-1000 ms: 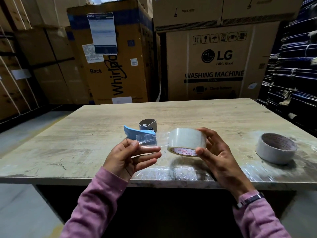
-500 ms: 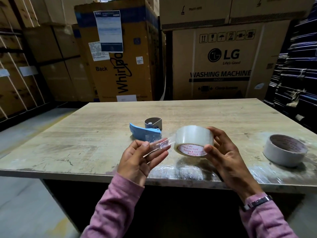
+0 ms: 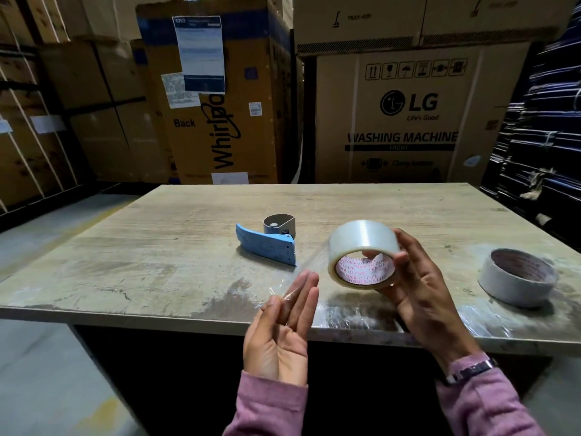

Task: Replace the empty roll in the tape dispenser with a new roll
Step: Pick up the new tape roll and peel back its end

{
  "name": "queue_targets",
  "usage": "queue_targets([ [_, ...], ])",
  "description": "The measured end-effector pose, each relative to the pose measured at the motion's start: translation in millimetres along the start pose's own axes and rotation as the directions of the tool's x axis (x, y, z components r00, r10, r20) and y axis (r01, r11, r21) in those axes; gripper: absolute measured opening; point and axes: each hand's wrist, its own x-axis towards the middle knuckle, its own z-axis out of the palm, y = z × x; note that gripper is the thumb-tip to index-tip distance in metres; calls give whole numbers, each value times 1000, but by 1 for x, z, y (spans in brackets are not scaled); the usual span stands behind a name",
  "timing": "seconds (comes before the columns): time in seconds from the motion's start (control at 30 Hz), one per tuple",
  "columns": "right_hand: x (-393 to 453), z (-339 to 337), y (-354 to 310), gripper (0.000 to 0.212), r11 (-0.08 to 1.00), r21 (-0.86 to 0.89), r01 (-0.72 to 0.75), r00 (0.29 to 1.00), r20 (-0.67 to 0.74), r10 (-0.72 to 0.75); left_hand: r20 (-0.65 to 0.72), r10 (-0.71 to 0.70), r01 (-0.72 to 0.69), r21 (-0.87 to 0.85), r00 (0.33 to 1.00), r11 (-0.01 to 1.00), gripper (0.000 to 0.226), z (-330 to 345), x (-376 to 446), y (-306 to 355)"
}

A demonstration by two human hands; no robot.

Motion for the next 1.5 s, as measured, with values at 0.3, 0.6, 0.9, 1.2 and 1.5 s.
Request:
queue_targets([
  [0.3, 2, -1, -1, 75, 999, 28, -45, 999, 25, 44, 43, 56, -69, 383, 997, 921, 16, 5, 7, 32],
  [0.6, -1, -1, 0, 46, 988, -147, 55, 980, 195, -26, 152, -9, -109, 748, 988, 654, 16, 34, 37, 96],
  [0.9, -1, 4, 3, 50, 952, -295, 83, 970, 245, -9, 225, -38, -187, 882, 974, 433, 12, 43, 45, 117],
  [1.2, 3, -1, 12, 51, 932, -349, 102, 970, 241, -16, 264, -23, -221, 848, 964, 482, 12, 42, 42, 117],
  [1.5, 5, 0, 16, 51, 861, -470, 192, 959, 277, -63, 320, 0, -293, 866, 947, 405, 11, 45, 36, 113],
])
